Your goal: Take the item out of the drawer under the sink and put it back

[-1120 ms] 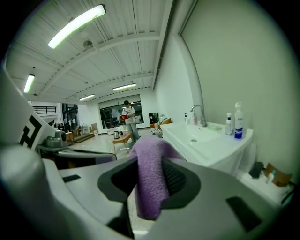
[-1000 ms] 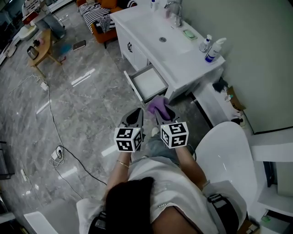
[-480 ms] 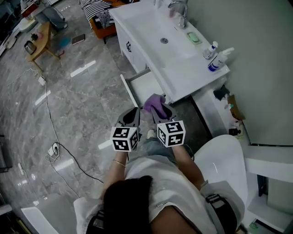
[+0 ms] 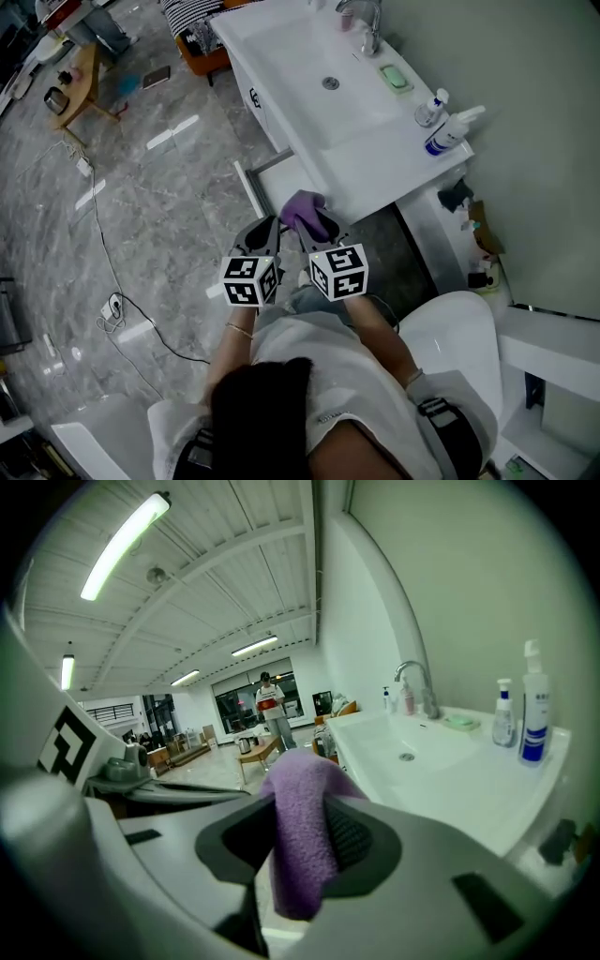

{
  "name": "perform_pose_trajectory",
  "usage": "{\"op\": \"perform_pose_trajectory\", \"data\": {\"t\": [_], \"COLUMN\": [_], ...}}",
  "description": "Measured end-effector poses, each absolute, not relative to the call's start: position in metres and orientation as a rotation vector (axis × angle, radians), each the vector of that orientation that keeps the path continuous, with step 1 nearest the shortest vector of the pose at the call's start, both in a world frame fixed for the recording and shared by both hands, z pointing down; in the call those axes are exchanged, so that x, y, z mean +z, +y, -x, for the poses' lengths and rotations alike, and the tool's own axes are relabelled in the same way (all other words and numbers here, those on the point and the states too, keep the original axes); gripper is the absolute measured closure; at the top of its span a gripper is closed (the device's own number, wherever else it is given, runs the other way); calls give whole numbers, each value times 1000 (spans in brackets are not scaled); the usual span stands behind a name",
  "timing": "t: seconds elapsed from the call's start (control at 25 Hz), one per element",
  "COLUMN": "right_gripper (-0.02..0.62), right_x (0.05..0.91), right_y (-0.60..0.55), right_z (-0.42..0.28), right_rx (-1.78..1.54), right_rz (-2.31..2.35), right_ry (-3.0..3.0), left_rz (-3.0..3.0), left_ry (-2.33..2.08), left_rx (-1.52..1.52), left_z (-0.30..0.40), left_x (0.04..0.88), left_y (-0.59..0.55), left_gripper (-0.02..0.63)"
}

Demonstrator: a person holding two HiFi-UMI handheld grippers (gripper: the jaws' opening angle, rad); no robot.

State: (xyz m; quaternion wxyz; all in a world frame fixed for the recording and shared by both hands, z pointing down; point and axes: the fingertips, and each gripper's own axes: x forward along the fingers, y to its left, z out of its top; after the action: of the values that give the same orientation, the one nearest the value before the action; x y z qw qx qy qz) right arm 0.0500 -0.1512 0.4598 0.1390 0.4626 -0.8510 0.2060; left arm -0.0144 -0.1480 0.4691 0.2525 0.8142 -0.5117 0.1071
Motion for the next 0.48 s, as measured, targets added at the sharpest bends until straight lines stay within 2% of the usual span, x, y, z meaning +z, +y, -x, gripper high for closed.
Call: {"op": "perform_pose_trajectory", "data": {"t": [0.48], "right_gripper": [463], "right_x": [470], "right_y": [-192], "right_z": [-54], "right_rx": [640], "right_rz": [-1346], "right_ry": [-2456], "left_rz": [-2194], "left_ry": [-1430], "left_rx": [320], "left_z": [14], "left_x": [480], "left_y": [-187], "left_gripper": [601]}}
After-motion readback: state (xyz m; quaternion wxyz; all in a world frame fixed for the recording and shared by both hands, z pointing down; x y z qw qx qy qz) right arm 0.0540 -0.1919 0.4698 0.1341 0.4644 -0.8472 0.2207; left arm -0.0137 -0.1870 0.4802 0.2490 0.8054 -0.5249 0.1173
